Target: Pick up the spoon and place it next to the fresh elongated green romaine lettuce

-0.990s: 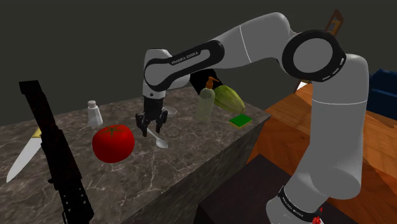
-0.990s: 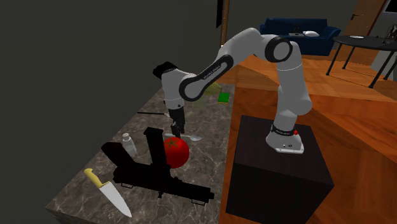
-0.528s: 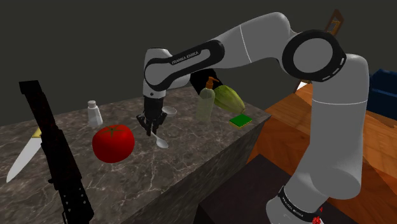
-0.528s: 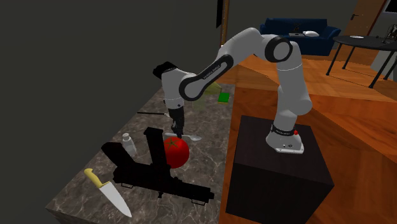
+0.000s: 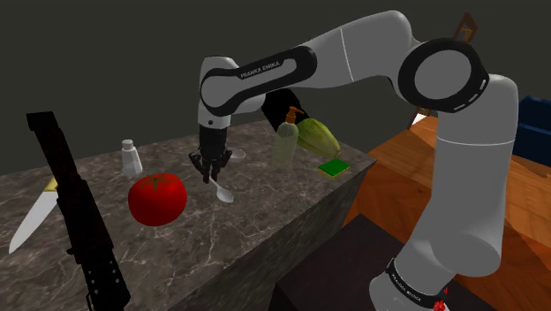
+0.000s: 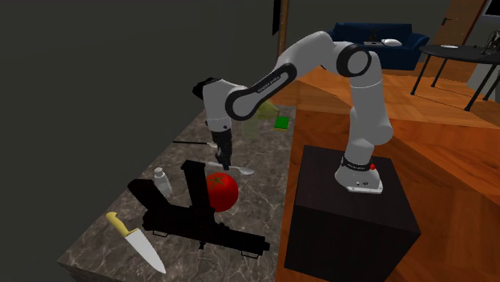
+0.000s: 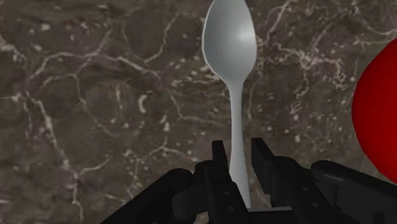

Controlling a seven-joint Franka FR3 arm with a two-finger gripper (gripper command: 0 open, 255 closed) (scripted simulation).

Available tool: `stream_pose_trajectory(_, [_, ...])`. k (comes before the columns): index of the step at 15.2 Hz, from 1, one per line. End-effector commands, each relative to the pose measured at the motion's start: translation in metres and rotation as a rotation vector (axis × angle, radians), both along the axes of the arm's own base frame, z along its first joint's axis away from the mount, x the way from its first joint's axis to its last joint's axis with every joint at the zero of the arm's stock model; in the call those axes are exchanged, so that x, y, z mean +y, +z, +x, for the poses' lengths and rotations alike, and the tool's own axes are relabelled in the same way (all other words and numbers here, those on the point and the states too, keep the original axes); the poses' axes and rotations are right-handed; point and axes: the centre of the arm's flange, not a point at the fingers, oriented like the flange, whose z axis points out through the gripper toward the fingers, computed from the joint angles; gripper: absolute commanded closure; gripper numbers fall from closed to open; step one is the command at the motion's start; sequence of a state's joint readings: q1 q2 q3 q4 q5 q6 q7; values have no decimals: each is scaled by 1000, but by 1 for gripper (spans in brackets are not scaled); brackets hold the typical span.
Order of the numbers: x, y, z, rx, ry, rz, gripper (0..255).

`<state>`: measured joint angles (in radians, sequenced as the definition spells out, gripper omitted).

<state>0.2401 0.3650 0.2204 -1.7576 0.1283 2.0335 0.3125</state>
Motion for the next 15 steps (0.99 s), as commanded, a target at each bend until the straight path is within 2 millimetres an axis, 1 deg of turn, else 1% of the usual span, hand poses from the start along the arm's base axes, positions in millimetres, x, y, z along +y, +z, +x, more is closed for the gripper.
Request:
stream_pose_trajectory(1, [0,10,1,0,0,0,255])
stream_pose_trajectory(15, [0,84,1,0,0,0,255])
